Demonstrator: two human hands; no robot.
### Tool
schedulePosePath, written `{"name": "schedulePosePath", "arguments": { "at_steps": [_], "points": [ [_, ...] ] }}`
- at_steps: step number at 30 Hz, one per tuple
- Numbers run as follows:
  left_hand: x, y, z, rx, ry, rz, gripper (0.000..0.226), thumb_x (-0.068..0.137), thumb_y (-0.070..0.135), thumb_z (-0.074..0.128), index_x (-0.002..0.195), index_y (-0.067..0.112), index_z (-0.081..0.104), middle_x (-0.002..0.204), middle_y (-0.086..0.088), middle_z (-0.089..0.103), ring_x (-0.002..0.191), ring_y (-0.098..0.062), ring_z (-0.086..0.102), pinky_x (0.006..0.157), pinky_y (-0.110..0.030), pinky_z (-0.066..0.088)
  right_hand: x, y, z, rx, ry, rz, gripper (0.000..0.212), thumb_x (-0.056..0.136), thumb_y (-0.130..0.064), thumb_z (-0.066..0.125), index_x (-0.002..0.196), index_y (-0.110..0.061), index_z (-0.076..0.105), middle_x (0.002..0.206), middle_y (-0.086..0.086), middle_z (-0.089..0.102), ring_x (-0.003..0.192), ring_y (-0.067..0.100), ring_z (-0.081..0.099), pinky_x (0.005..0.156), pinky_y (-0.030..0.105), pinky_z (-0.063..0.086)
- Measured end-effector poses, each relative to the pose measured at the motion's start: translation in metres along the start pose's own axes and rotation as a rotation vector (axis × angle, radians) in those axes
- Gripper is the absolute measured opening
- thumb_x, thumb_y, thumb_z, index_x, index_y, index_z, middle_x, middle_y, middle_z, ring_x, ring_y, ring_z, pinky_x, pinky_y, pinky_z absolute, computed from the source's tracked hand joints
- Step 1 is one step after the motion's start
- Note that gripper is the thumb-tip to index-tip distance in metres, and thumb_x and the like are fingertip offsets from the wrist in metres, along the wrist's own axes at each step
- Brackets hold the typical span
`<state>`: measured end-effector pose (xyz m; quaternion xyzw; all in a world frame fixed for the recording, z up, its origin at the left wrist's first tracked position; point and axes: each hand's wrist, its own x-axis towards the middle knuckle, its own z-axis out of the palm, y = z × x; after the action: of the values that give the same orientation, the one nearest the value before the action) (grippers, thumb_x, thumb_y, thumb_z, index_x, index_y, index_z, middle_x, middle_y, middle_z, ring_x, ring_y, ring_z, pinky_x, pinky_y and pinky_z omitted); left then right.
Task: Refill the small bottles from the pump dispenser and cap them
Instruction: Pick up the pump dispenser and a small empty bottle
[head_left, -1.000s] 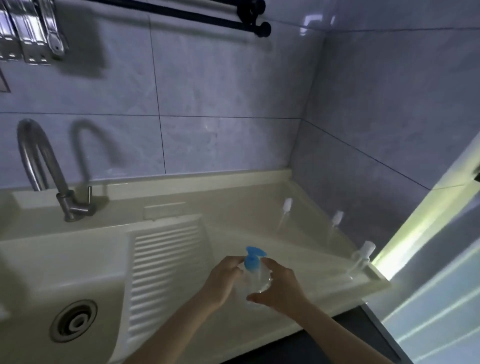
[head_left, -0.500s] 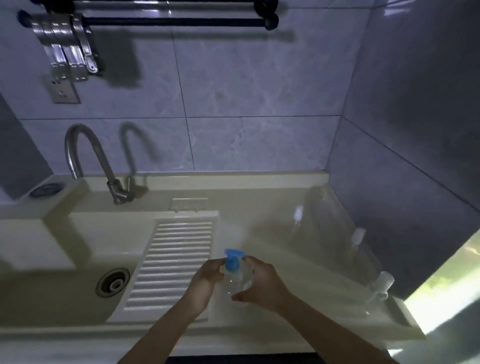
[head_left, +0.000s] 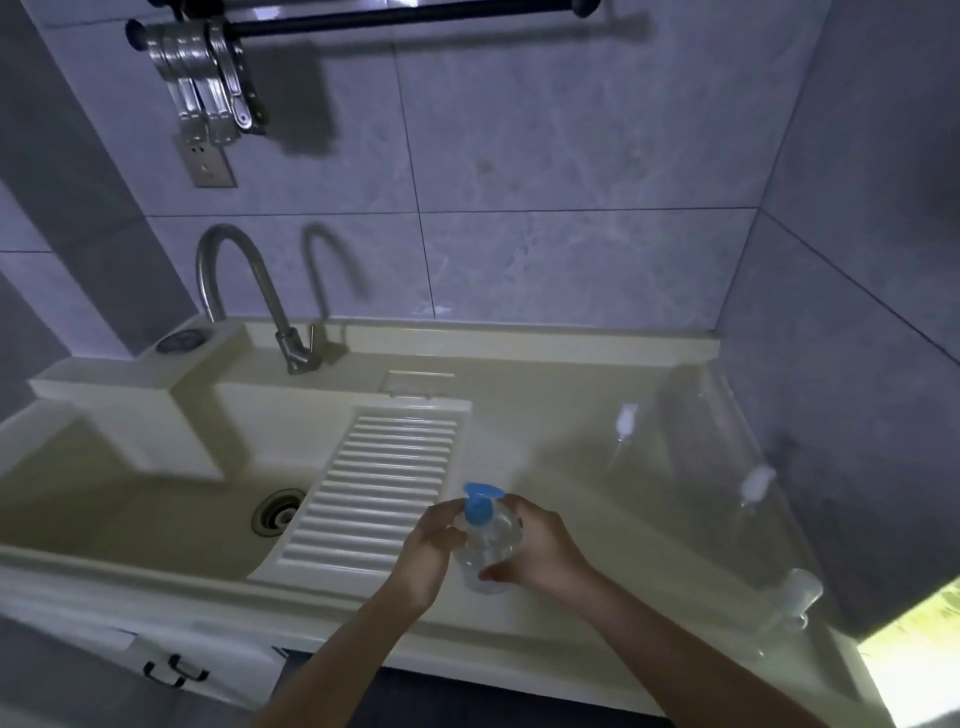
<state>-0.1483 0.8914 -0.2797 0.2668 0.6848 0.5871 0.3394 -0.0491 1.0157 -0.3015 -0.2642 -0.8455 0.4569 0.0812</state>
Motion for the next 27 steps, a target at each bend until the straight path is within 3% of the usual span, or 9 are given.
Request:
{"name": "schedulePosePath", "arguments": {
  "at_steps": [5, 8, 11, 13, 15, 18, 21, 24, 27],
  "points": [
    [0.006, -0.003, 0.004, 0.000, -0.031, 0.107, 0.043, 0.062, 0.009, 0.047, 0.079, 0.038, 0.073, 0.075, 0.024, 0.070, 0.073, 0.011, 0.062, 0.069, -0.006, 0.045, 0.011, 0.013, 0.002, 0.105, -0.005, 0.032, 0.077, 0.056, -0.019, 0.087, 0.125, -0.032, 0.053, 0.108, -0.017, 0.062, 0.096, 0.003, 0.061, 0.074, 0.010, 0.046],
    [0.009, -0.010, 0.002, 0.033, -0.006, 0.109, 0.041, 0.063, 0.006, 0.045, 0.093, 0.021, 0.069, 0.086, 0.012, 0.072, 0.082, 0.002, 0.064, 0.072, -0.010, 0.047, 0.019, 0.017, 0.005, 0.132, -0.018, 0.054, 0.083, 0.054, -0.024, 0.086, 0.128, -0.033, 0.051, 0.114, -0.016, 0.061, 0.101, 0.003, 0.061, 0.086, 0.024, 0.053],
    [0.015, -0.025, -0.003, 0.083, 0.051, 0.104, 0.059, 0.061, 0.021, 0.054, 0.120, 0.014, 0.060, 0.117, -0.010, 0.061, 0.110, -0.023, 0.057, 0.092, -0.031, 0.048, 0.029, 0.015, 0.003, 0.073, -0.067, 0.057, 0.088, 0.054, -0.027, 0.086, 0.132, -0.033, 0.047, 0.120, -0.013, 0.059, 0.107, 0.008, 0.059, 0.092, 0.031, 0.052],
    [0.022, -0.032, -0.006, 0.115, 0.062, 0.073, 0.064, 0.062, 0.024, 0.055, 0.125, 0.016, 0.056, 0.122, -0.013, 0.056, 0.114, -0.028, 0.054, 0.098, -0.042, 0.046, 0.034, 0.009, 0.001, 0.009, -0.089, 0.066, 0.088, 0.057, -0.026, 0.085, 0.134, -0.034, 0.045, 0.122, -0.012, 0.058, 0.109, 0.010, 0.058, 0.093, 0.032, 0.051],
    [0.025, -0.033, -0.005, 0.142, 0.080, 0.059, 0.057, 0.069, 0.014, 0.056, 0.126, 0.016, 0.055, 0.122, -0.011, 0.056, 0.114, -0.027, 0.053, 0.100, -0.042, 0.044, 0.034, 0.004, 0.002, -0.103, -0.083, 0.074, 0.089, 0.057, -0.033, 0.084, 0.135, -0.036, 0.043, 0.124, -0.013, 0.057, 0.111, 0.011, 0.057, 0.092, 0.030, 0.050],
    [0.014, -0.034, -0.001, 0.203, 0.078, 0.048, 0.057, 0.086, -0.004, 0.055, 0.139, 0.013, 0.043, 0.135, -0.004, 0.048, 0.123, -0.021, 0.046, 0.107, -0.038, 0.038, 0.016, -0.003, 0.007, -0.412, -0.013, 0.039, 0.088, 0.060, -0.044, 0.081, 0.135, -0.025, 0.041, 0.127, -0.004, 0.052, 0.115, 0.020, 0.053, 0.087, 0.031, 0.048],
    [0.003, -0.033, -0.004, 0.238, 0.113, 0.044, 0.067, 0.086, -0.007, 0.059, 0.145, 0.010, 0.032, 0.142, 0.001, 0.038, 0.132, -0.016, 0.036, 0.110, -0.030, 0.029, -0.007, -0.006, 0.007, -0.478, -0.027, 0.051, 0.085, 0.073, -0.032, 0.077, 0.140, -0.011, 0.029, 0.136, 0.008, 0.040, 0.125, 0.028, 0.040, 0.095, 0.034, 0.040],
    [-0.011, -0.030, -0.009, 0.302, 0.253, 0.129, 0.063, 0.080, -0.010, 0.063, 0.137, 0.006, 0.044, 0.133, 0.000, 0.045, 0.126, -0.022, 0.042, 0.110, -0.044, 0.033, -0.031, -0.004, -0.006, -0.466, 0.036, 0.062, 0.081, 0.082, -0.027, 0.070, 0.146, -0.010, 0.023, 0.147, 0.009, 0.029, 0.136, 0.027, 0.029, 0.106, 0.032, 0.032],
    [-0.025, -0.023, -0.005, 0.362, 0.419, 0.235, 0.047, 0.079, -0.011, 0.064, 0.122, 0.006, 0.057, 0.114, -0.007, 0.051, 0.102, -0.029, 0.054, 0.091, -0.049, 0.047, -0.055, 0.006, -0.033, -0.528, 0.143, 0.072, 0.076, 0.091, -0.027, 0.059, 0.151, -0.011, 0.014, 0.155, 0.007, 0.022, 0.143, 0.022, 0.021, 0.114, 0.028, 0.018]
  ]
}}
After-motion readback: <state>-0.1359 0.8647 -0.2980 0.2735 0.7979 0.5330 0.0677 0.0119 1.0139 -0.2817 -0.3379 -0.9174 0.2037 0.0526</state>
